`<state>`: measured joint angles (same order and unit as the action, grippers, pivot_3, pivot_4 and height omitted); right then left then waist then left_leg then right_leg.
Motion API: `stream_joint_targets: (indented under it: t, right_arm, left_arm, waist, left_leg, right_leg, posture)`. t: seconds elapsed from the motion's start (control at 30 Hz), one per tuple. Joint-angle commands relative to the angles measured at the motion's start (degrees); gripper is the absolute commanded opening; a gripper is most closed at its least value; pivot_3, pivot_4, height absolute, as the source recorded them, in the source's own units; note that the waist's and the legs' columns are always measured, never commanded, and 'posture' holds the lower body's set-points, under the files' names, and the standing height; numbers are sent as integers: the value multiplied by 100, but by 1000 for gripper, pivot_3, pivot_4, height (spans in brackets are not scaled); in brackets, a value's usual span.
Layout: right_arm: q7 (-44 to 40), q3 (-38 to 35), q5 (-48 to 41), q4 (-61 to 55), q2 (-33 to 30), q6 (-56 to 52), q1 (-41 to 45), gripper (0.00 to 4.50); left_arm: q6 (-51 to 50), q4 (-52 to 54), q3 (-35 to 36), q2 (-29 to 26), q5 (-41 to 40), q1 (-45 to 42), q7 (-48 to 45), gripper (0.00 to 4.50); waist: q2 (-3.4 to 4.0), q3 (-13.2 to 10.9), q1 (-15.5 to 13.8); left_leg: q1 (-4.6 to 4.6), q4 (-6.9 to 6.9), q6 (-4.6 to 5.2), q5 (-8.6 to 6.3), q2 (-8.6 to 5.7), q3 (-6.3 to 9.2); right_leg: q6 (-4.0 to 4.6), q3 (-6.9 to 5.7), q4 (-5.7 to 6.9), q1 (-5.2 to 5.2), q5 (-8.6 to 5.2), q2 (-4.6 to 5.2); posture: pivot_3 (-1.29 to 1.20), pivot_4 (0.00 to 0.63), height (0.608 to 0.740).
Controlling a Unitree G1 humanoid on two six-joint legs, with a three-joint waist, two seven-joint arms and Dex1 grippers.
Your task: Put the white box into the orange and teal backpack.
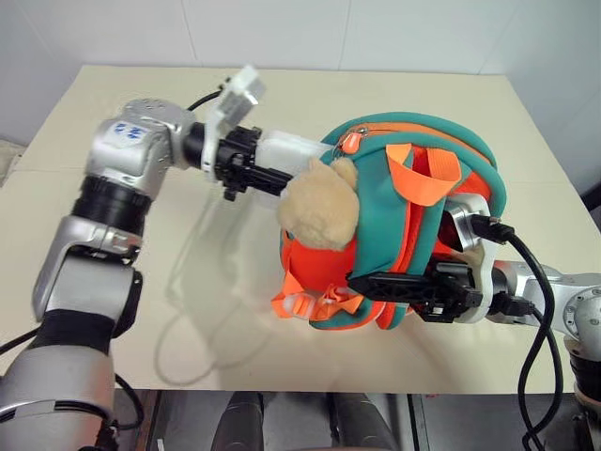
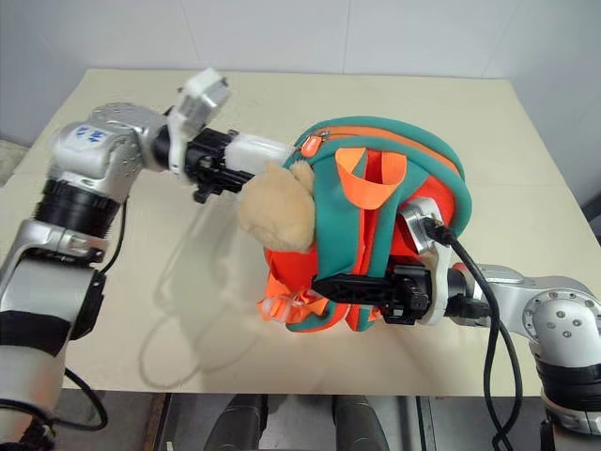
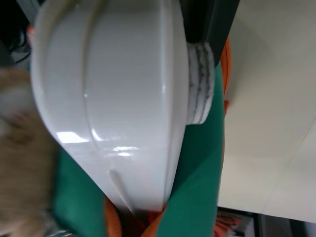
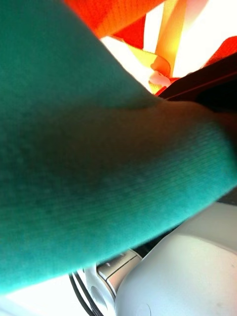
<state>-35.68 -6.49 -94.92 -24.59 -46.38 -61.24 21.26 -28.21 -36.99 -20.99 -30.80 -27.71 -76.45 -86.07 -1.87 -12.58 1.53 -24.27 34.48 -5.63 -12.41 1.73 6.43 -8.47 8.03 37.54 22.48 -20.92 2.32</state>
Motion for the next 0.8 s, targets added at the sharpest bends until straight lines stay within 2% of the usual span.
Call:
stream_joint_targets:
  t: [0.03,0.23,0.57,0.63,0.8]
  right_arm:
    - [-23,-43,-16,-170,101,119,38,132]
    - [79,-127,19,-324,183,208,-152,132]
    - [136,-139,8,-401,204,291,-246,132]
    - [124,-144,13,-390,200,284,-242,132]
    - [68,-136,40,-349,190,257,-218,132]
  left_arm:
    - [384,-267,72,433,343,-416,-446,1254]
    - [57,115,328,1226,299,-298,-77,1254]
    - [-74,662,677,1330,484,335,230,1254]
    - [-144,800,806,1152,498,434,319,1969]
    - [46,934,1207,638,512,582,349,3383]
  waist:
    - [0,0,3]
    - [0,0,13]
    - [1,-1,11]
    - [1,-1,12]
    - [1,-1,54]
  left_leg:
    - [-2,3,1,-1,-1,0]
    - [-6,11,5,-3,-1,1]
    - [-5,42,5,-3,-1,3]
    - [-5,48,5,-3,-2,4]
    - [-3,49,5,-3,1,5]
  right_leg:
    - [-1,0,0,0,1,0]
    - [-6,1,9,2,-2,-1]
    - [-8,1,32,-2,-2,-2]
    - [-11,1,32,-6,0,-2]
    - [-11,2,39,-4,1,-6]
  posture:
    - [0,150,740]
    - [0,150,740]
    - [0,150,740]
    - [0,150,740]
    - [0,150,740]
